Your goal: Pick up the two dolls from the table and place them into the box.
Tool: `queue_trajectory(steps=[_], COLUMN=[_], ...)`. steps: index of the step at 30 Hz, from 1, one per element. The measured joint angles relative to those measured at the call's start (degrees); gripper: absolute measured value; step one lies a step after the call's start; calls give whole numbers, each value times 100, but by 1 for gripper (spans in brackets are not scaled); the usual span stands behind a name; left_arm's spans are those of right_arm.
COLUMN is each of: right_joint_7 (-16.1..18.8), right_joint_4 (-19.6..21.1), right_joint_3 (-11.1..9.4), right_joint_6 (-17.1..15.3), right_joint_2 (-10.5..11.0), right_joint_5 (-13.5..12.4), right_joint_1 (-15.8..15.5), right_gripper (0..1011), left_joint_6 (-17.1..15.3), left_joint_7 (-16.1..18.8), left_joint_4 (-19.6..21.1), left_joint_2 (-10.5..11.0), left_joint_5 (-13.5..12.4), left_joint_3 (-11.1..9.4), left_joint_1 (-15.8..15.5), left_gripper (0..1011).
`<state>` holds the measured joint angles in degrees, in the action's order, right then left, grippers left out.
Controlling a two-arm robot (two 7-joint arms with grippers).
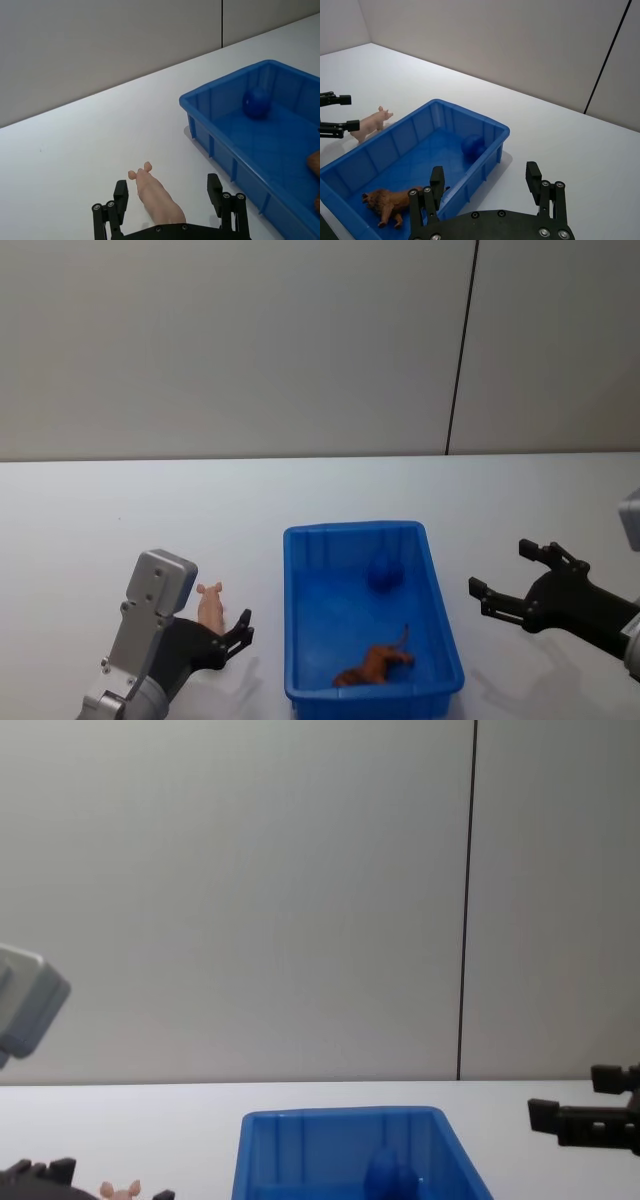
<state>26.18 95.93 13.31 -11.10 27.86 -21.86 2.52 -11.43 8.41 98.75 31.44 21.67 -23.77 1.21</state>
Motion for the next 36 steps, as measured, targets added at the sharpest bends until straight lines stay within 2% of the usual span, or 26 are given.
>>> queue_trajectory(steps=[18, 25, 28, 29, 33, 35, 36], right_joint_7=[0, 1, 0, 0, 1, 0, 0], right_joint_4=[0, 0, 0, 0, 0, 0, 0], right_joint_3=[-1, -1, -1, 0, -1, -1, -1], right_joint_6=[0, 0, -1, 0, -1, -1, -1], right_joint_2=[5, 5, 5, 5, 5, 5, 5], right_joint_5=[-4, -4, -3, -3, -3, -3, -3], right_joint_1=[-5, -5, -5, -5, -5, -5, -5], right_gripper=[1001, 1001, 1001, 1001, 1001, 1001, 1001], left_joint_6=[10, -56, -79, -86, -98, -100, -102], left_joint_7=[-388, -437, -451, -458, -479, -489, -497], left_joint_4=[-835, -1002, -1055, -1080, -1119, -1130, -1136], left_joint_2=[-352, -422, -440, -448, -460, -465, -467], left_joint_5=[-149, -164, -172, -177, -196, -205, -215], left_joint_3=[21, 29, 34, 37, 45, 48, 51], left_joint_1=[-339, -391, -401, -405, -406, -407, -407], left_gripper=[993, 858, 758, 758, 597, 564, 515])
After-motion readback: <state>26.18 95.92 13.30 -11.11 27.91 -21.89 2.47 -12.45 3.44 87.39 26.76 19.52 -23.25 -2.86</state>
